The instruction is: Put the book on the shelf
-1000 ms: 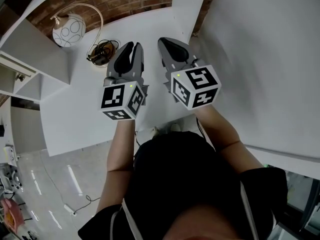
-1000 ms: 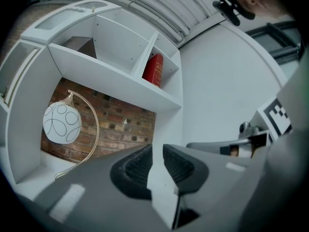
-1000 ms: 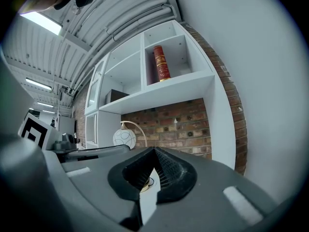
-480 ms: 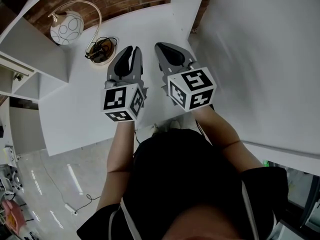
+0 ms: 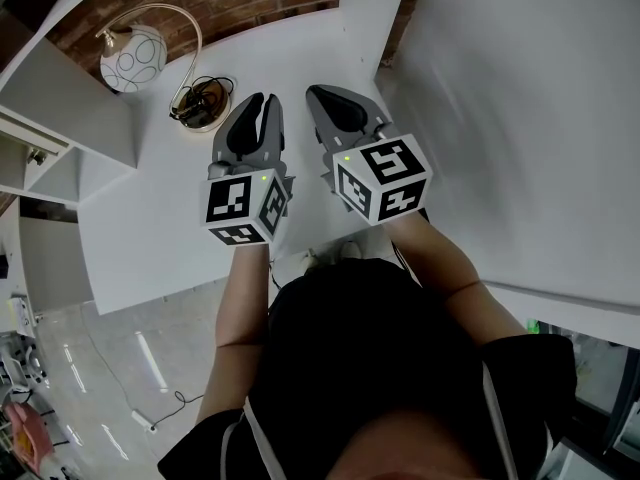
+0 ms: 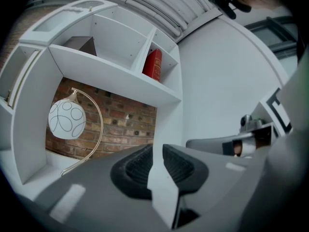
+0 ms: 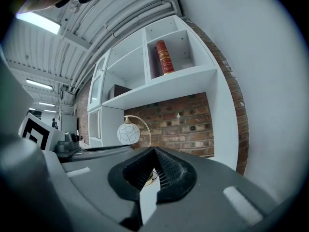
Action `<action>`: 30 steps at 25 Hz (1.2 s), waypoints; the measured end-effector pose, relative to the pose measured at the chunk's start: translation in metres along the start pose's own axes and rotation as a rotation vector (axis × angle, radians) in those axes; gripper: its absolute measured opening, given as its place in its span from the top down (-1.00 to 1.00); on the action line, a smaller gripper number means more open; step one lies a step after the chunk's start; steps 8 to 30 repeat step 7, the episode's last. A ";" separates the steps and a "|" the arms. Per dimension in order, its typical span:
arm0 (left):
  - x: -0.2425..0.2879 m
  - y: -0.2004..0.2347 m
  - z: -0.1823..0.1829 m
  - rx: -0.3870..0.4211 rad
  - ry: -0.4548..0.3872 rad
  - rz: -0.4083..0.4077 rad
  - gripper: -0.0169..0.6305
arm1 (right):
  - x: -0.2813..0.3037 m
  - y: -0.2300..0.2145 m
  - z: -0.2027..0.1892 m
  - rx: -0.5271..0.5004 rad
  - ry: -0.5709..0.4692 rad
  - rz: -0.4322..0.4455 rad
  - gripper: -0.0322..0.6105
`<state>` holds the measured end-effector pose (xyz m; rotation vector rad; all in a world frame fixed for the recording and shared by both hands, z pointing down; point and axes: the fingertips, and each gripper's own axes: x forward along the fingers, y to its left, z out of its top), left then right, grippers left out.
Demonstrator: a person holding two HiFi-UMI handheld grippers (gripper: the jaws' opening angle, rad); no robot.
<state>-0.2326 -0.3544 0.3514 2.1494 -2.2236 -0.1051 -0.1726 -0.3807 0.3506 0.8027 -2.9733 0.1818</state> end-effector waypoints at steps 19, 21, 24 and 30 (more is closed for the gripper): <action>-0.003 0.000 0.003 0.005 -0.001 0.000 0.74 | -0.001 0.006 0.002 -0.014 0.001 0.011 0.91; -0.003 0.000 0.003 0.005 -0.001 0.000 0.74 | -0.001 0.006 0.002 -0.014 0.001 0.011 0.91; -0.003 0.000 0.003 0.005 -0.001 0.000 0.74 | -0.001 0.006 0.002 -0.014 0.001 0.011 0.91; -0.003 0.000 0.003 0.005 -0.001 0.000 0.74 | -0.001 0.006 0.002 -0.014 0.001 0.011 0.91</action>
